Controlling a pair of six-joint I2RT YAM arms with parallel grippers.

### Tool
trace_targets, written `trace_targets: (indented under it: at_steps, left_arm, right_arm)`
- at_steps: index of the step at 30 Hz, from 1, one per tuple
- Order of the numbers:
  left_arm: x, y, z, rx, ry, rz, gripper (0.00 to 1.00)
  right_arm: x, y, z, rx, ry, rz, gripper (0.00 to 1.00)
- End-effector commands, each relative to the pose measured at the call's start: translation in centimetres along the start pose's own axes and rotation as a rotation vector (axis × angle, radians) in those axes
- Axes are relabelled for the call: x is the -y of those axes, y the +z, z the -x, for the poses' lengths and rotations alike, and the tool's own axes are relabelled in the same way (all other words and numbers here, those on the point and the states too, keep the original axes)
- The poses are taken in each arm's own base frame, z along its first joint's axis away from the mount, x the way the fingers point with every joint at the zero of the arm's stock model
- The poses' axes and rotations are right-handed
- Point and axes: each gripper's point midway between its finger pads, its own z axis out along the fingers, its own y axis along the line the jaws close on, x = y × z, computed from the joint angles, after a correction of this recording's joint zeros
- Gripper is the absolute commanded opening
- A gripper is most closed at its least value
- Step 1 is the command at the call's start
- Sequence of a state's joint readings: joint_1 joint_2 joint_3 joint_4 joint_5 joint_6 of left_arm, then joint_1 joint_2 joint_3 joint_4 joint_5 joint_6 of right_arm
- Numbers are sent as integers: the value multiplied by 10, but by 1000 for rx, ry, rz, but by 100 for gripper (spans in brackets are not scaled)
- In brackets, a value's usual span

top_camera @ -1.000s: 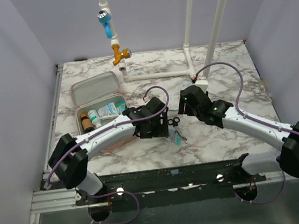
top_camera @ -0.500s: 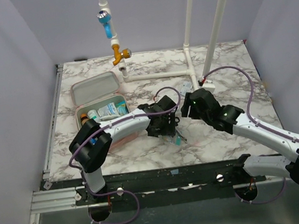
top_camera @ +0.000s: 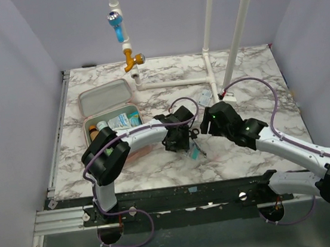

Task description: Organize the medicine kit

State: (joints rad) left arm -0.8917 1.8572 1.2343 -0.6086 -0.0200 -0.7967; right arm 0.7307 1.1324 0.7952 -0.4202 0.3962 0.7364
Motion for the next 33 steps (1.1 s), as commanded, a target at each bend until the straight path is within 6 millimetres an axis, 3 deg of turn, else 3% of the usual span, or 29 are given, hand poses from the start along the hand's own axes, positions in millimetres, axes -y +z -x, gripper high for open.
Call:
trace_targets:
  at_steps: [1,8,12,20,33]
  left_arm:
    - [-12,9,2,6,-11,14,45]
    - [-20,11,-1,4,-14,19,13]
    - [-25,10,-4,4,-18,24,0]
    - [-35,-12,-2,59,-21,37,0]
    - [-34,-106,14,230,-23,-48,0]
  right_arm:
    - [1,4,-10,-26,18,7,70]
    - [-1,10,-14,-42,20,8,70]
    - [-2,13,-18,-53,23,6,70]
    - [-4,19,-18,-53,27,5,70]
    - [-17,67,-4,-8,46,-83,70]
